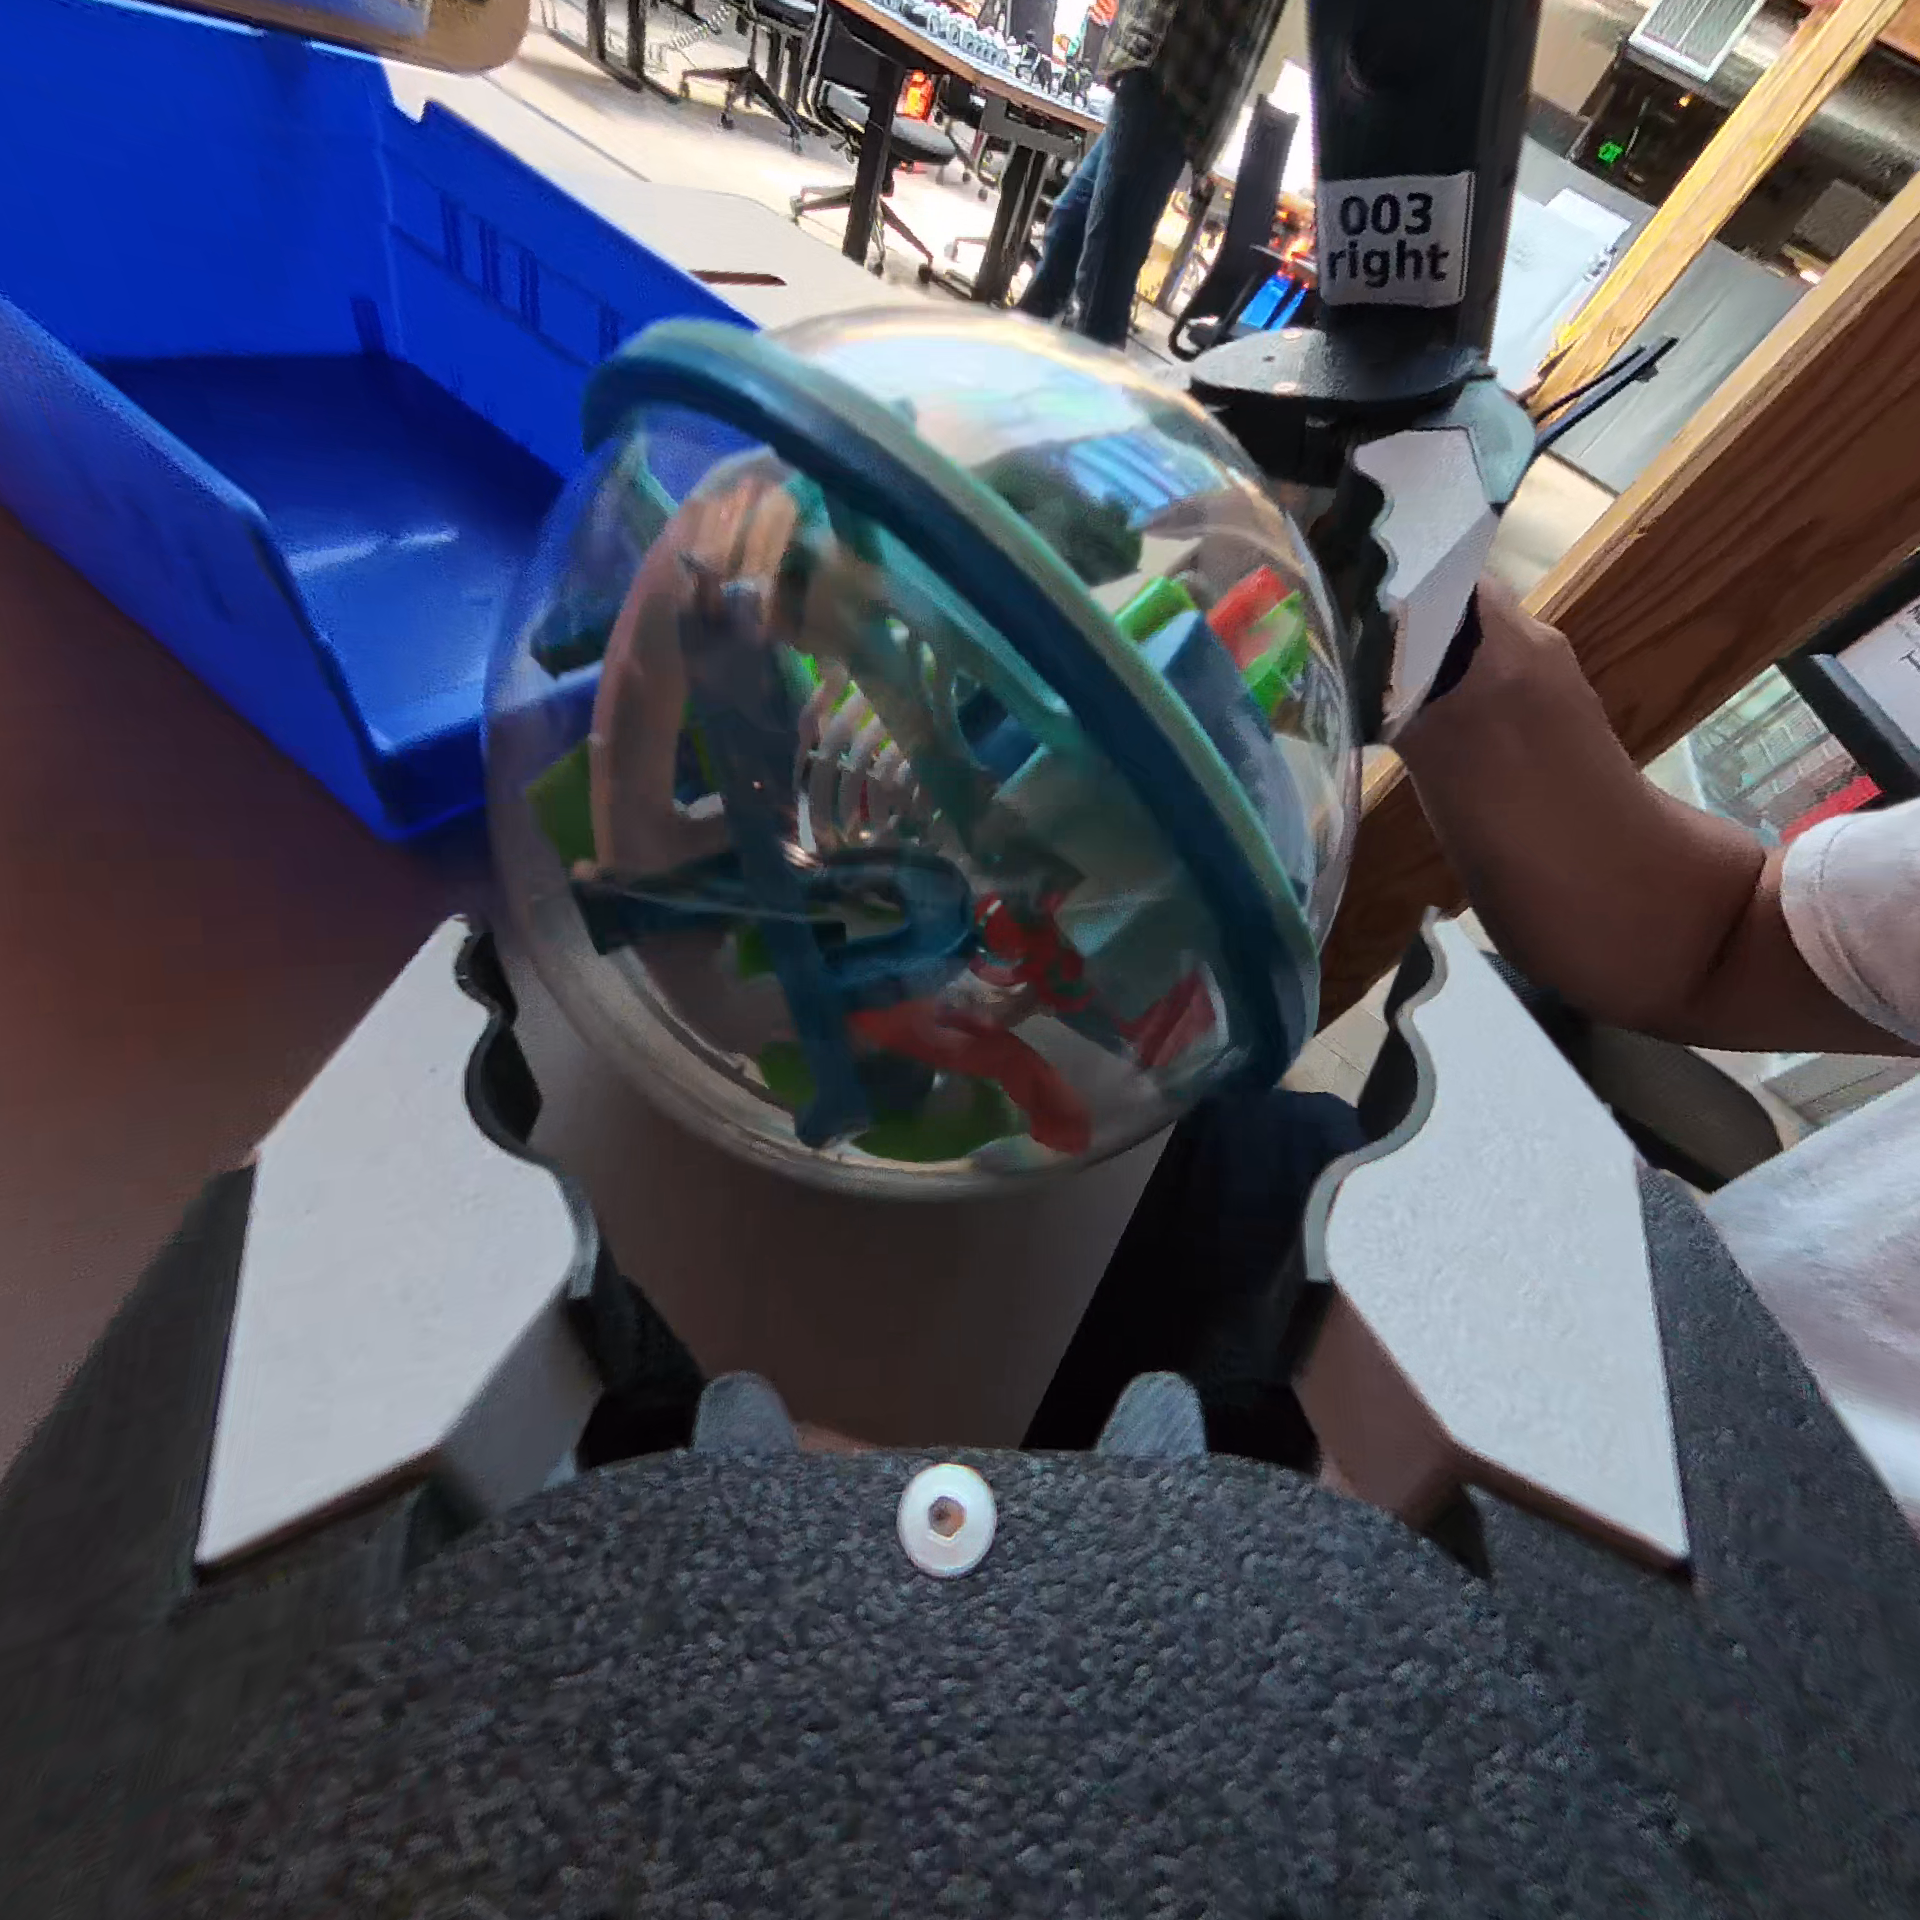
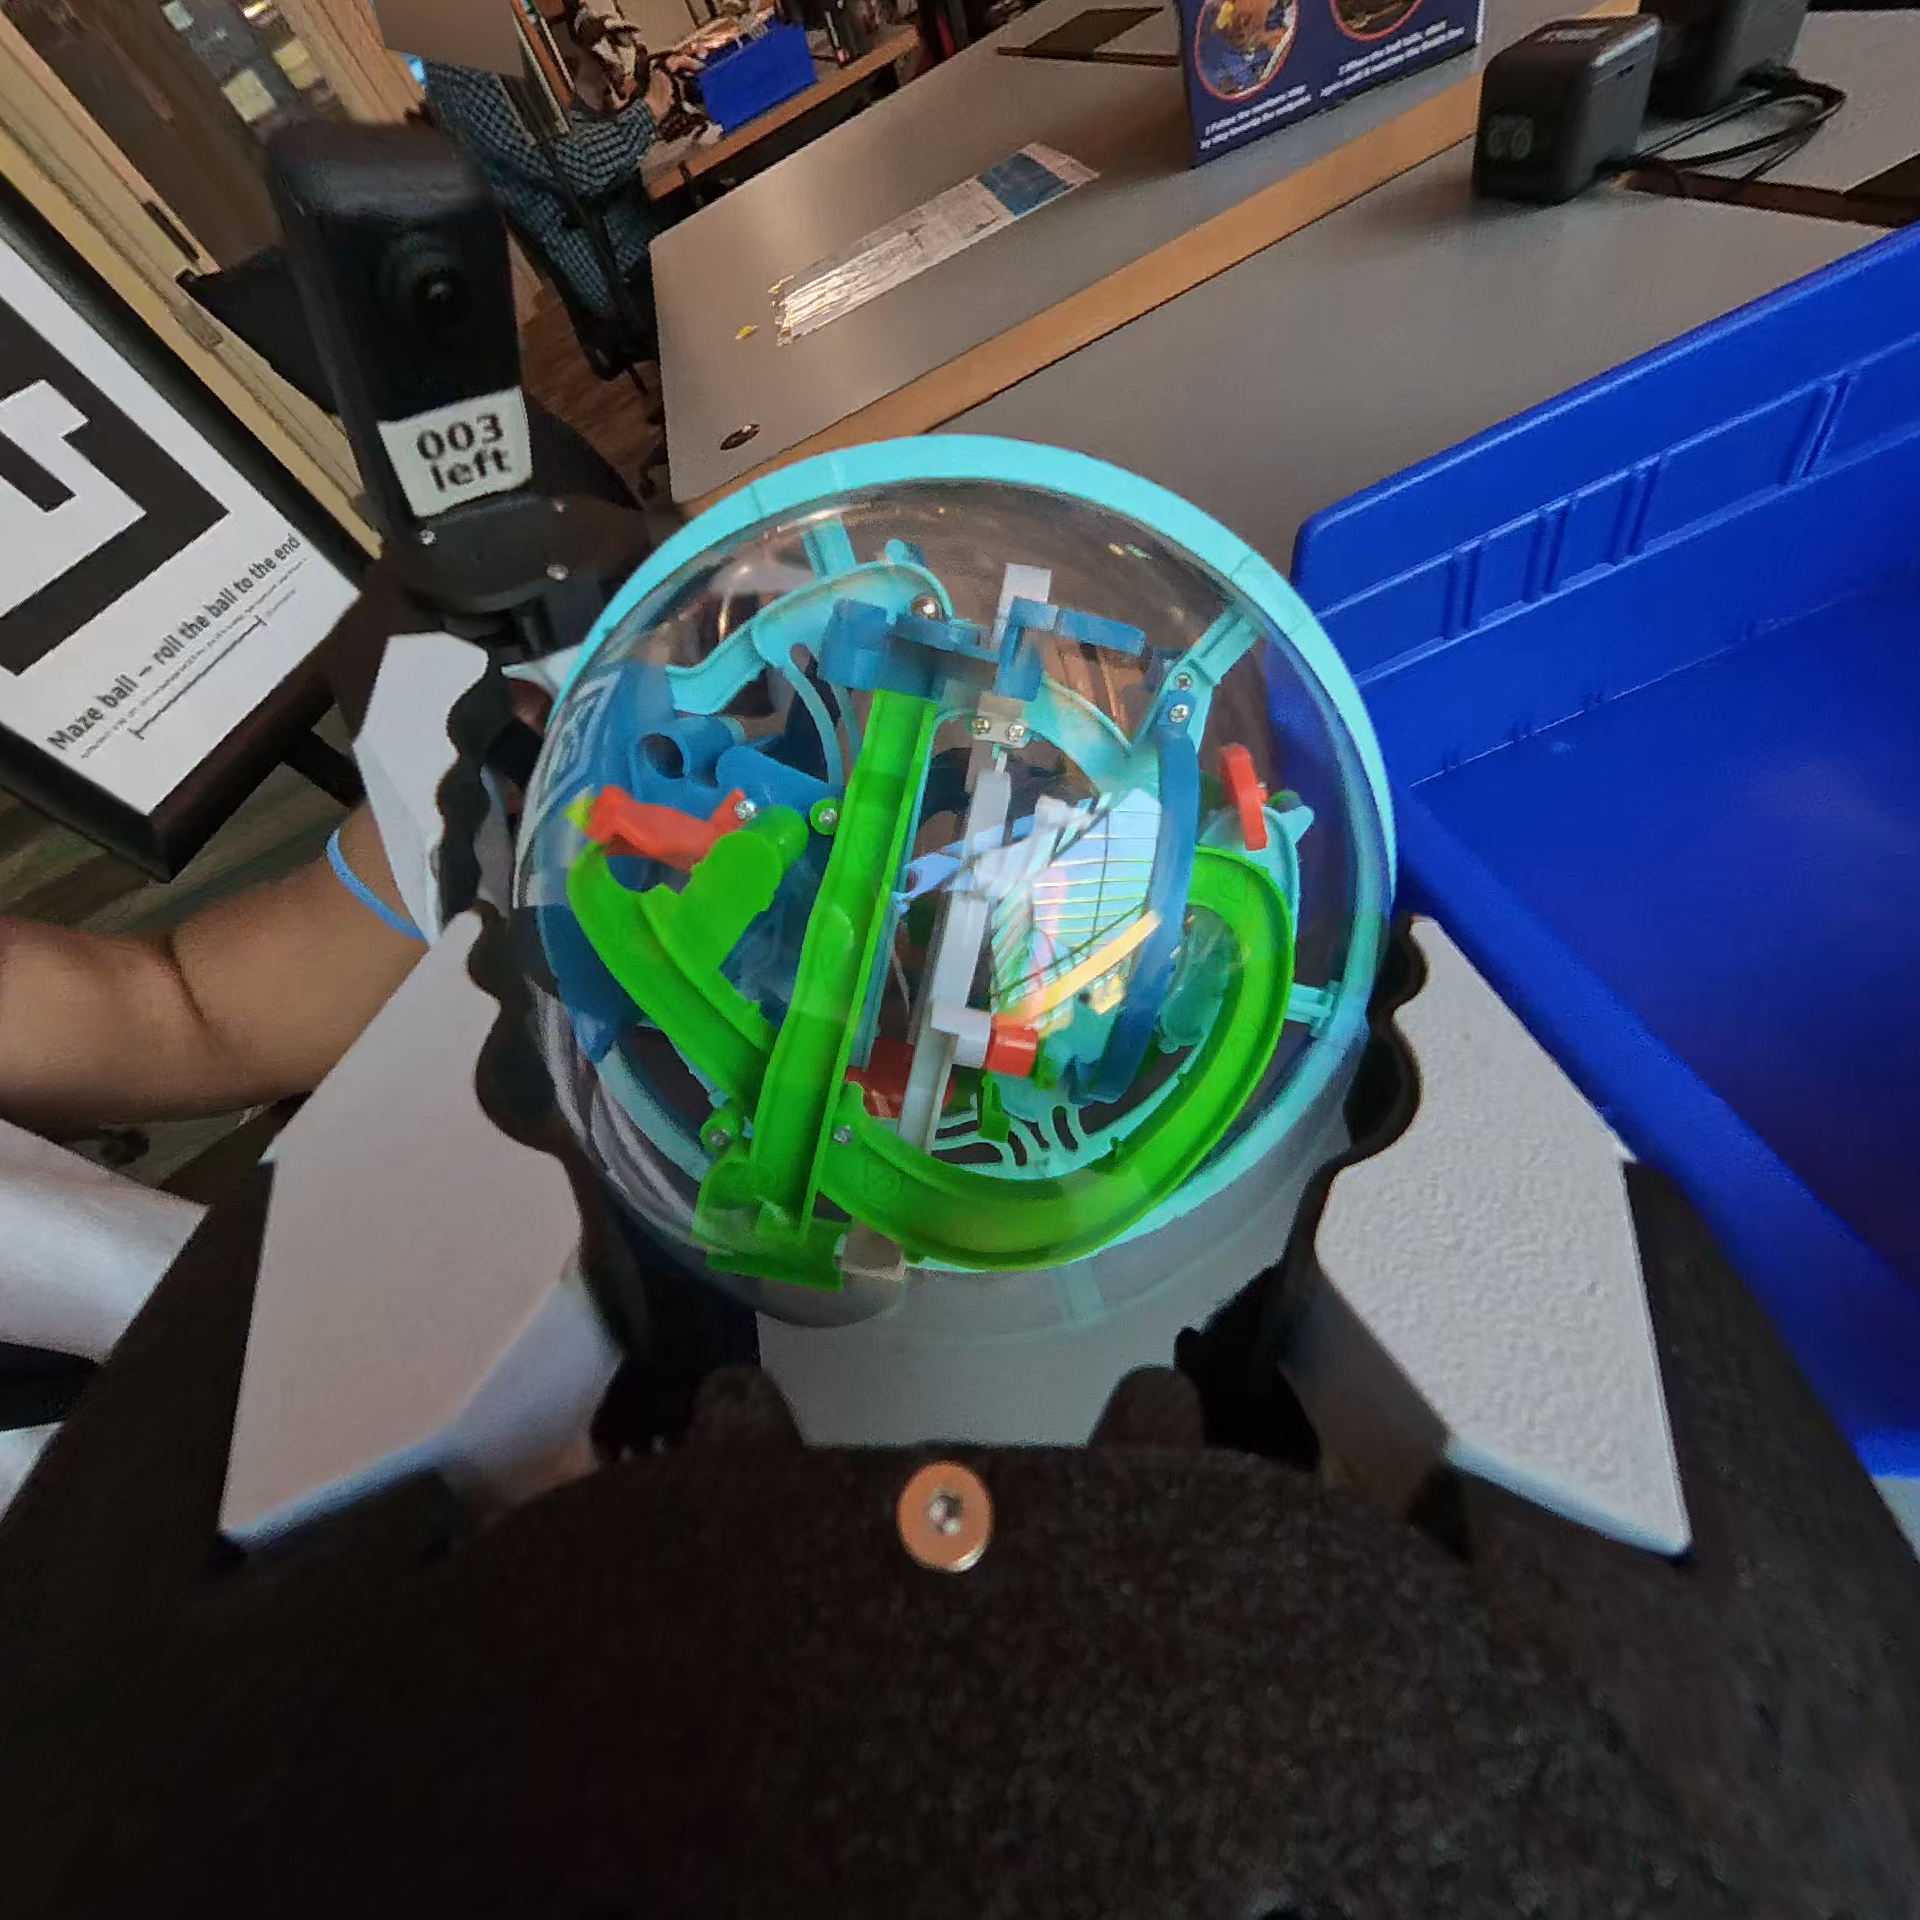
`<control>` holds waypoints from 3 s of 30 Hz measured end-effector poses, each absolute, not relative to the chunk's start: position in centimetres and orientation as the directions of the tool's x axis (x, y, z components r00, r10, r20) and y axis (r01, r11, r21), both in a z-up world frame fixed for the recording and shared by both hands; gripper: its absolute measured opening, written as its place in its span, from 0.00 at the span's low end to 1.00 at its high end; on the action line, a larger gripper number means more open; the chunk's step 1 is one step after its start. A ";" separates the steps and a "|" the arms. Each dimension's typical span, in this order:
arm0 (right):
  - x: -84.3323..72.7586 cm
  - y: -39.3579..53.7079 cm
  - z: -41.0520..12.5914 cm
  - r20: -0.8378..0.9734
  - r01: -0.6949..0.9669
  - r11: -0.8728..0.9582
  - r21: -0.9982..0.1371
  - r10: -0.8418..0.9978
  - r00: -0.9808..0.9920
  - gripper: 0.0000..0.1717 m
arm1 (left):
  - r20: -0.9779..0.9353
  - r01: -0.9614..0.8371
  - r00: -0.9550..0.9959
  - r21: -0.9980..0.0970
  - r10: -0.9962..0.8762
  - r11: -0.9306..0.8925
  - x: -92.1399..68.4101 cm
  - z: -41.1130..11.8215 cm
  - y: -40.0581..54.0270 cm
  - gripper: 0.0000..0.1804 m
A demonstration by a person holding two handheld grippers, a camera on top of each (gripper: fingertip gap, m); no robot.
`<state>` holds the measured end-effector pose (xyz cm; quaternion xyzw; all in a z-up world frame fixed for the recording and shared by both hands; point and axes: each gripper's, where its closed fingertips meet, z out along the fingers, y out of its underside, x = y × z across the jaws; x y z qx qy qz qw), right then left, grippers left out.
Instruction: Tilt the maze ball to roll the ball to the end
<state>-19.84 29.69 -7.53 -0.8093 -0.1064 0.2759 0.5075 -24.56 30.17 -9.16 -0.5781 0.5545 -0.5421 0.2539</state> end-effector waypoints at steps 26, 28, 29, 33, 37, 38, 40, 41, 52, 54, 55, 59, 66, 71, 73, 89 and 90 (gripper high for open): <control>-19.3 26.9 -8.3 -0.409 -0.233 -0.401 -0.886 0.437 0.801 0.88 | 0.147 -0.441 -0.290 -0.897 -0.946 -0.004 -23.5 -11.2 28.5 0.87; -19.4 26.8 -8.3 -0.394 -0.227 -0.386 -0.894 0.437 0.809 0.88 | 0.132 -0.456 -0.299 -0.890 -0.945 0.020 -23.7 -11.3 28.6 0.87; -19.5 26.8 -8.3 -0.385 -0.224 -0.376 -0.899 0.436 0.813 0.88 | 0.120 -0.462 -0.303 -0.886 -0.945 0.036 -23.8 -11.3 28.6 0.87; -19.9 26.7 -8.3 -0.377 -0.209 -0.378 -0.902 0.453 0.808 0.88 | 0.066 -0.470 -0.308 -0.878 -0.949 0.091 -24.1 -10.8 28.8 0.87; -20.0 26.9 -8.4 -0.398 -0.229 -0.381 -0.896 0.461 0.793 0.88 | 0.052 -0.470 -0.309 -0.876 -0.950 0.105 -24.2 -10.5 29.0 0.87; -20.0 26.9 -8.4 -0.397 -0.225 -0.383 -0.896 0.461 0.794 0.88 | 0.047 -0.470 -0.311 -0.876 -0.949 0.111 -24.2 -10.5 29.0 0.87; -20.1 26.9 -8.4 -0.384 -0.209 -0.384 -0.900 0.465 0.798 0.88 | 0.022 -0.467 -0.315 -0.874 -0.949 0.135 -24.3 -10.5 29.1 0.87; -20.2 26.8 -8.5 -0.374 -0.199 -0.381 -0.903 0.470 0.800 0.88 | 0.005 -0.465 -0.317 -0.873 -0.948 0.150 -24.4 -10.4 29.1 0.87; -20.7 26.8 -8.8 -0.350 -0.169 -0.373 -0.912 0.497 0.794 0.88 | -0.072 -0.473 -0.324 -0.851 -0.943 0.227 -24.8 -10.1 29.3 0.86; -20.7 26.8 -8.8 -0.347 -0.164 -0.373 -0.913 0.499 0.794 0.88 | -0.079 -0.471 -0.325 -0.851 -0.943 0.234 -24.8 -10.1 29.3 0.86; -20.7 26.8 -8.8 -0.345 -0.162 -0.373 -0.914 0.500 0.795 0.88 | -0.085 -0.470 -0.325 -0.850 -0.942 0.238 -24.8 -10.1 29.2 0.86; -20.8 26.6 -8.9 -0.323 -0.137 -0.367 -0.920 0.510 0.797 0.88 | -0.119 -0.470 -0.324 -0.841 -0.939 0.269 -24.9 -10.1 29.2 0.86; -20.9 26.5 -9.1 -0.296 -0.108 -0.360 -0.927 0.524 0.798 0.88 | -0.167 -0.471 -0.325 -0.825 -0.931 0.312 -25.0 -10.0 29.2 0.86; -21.0 26.5 -9.1 -0.285 -0.094 -0.358 -0.929 0.528 0.800 0.88 | -0.184 -0.473 -0.324 -0.818 -0.928 0.328 -25.1 -10.0 29.2 0.84; -21.0 26.4 -9.2 -0.279 -0.089 -0.356 -0.930 0.530 0.801 0.88 | -0.192 -0.474 -0.324 -0.814 -0.926 0.335 -25.1 -10.0 29.2 0.86; -21.0 26.4 -9.3 -0.259 -0.067 -0.353 -0.933 0.533 0.806 0.88 | -0.216 -0.480 -0.324 -0.801 -0.921 0.357 -25.1 -10.0 29.3 0.86; -21.0 26.4 -9.3 -0.264 -0.072 -0.356 -0.932 0.530 0.806 0.88 | -0.208 -0.482 -0.325 -0.803 -0.923 0.351 -25.1 -10.0 29.3 0.86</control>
